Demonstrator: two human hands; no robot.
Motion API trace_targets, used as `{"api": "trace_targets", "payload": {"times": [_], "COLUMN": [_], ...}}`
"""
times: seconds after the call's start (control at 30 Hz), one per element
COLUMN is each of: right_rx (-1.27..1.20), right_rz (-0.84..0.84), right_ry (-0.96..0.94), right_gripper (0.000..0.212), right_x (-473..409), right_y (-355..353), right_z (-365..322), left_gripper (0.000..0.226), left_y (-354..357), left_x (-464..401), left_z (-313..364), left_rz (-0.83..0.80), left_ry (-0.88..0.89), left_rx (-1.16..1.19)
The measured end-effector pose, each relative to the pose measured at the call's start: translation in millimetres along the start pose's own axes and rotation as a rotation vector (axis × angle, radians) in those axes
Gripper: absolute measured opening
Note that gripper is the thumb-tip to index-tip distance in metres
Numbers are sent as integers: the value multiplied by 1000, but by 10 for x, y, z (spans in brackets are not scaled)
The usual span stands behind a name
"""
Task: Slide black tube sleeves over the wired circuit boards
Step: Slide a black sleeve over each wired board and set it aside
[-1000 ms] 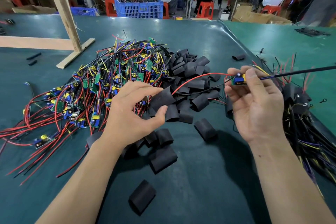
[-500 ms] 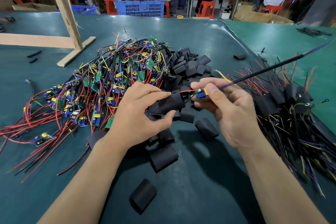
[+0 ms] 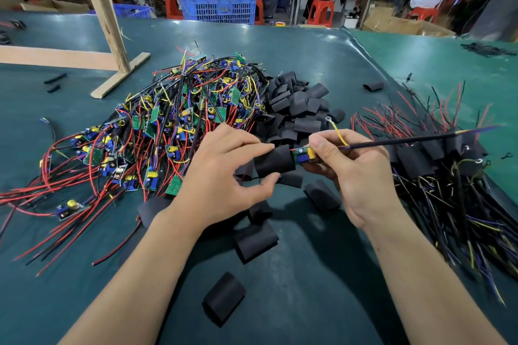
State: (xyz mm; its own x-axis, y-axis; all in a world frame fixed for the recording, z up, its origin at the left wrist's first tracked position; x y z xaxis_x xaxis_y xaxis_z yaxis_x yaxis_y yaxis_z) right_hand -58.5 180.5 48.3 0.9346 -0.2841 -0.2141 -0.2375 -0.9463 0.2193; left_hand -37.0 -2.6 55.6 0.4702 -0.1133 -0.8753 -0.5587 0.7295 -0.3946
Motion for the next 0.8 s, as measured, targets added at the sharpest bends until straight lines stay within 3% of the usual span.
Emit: {"api": "trace_targets", "payload": {"times": [0.17, 0.27, 0.37, 0.53, 0.7, 0.8], "right_rx": [-7, -40, 4, 58, -85, -58], "right_rz": [-3, -10, -4, 25, -102, -129], "right_ry": [40, 106, 134, 110, 212, 208], "right_gripper": [21, 7, 15, 11, 3, 16], "right_x": [-6, 11, 24, 27, 43, 22], "right_y": [-11, 8, 11, 2, 41, 5], "right_z": [48, 76, 109, 117, 121, 84], "left_gripper": [33, 33, 33, 33, 37, 37], "left_y": [24, 29, 38, 43, 14, 6], "left_x": [7, 10, 11, 12, -4, -1], "left_z": [17, 10, 18, 42, 26, 36], "left_rz": [-1, 16, 16, -11, -7, 0], "left_ry": [1, -19, -15, -49, -113, -127], "left_rx": [13, -4, 13, 67, 66, 65]}}
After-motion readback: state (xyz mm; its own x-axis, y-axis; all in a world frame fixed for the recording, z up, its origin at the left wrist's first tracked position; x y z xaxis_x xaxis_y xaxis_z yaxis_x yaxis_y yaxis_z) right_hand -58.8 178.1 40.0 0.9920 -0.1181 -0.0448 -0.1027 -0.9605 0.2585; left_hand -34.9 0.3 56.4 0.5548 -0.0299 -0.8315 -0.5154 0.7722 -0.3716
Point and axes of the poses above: each hand's wrist, its own x-axis away from the middle knuckle, its own y-axis out of the palm, z = x × y, the point moved 6 cm from there along -x, towards the middle knuckle, and after that the axes turned 14 degrees about z, right-handed, at the moved point
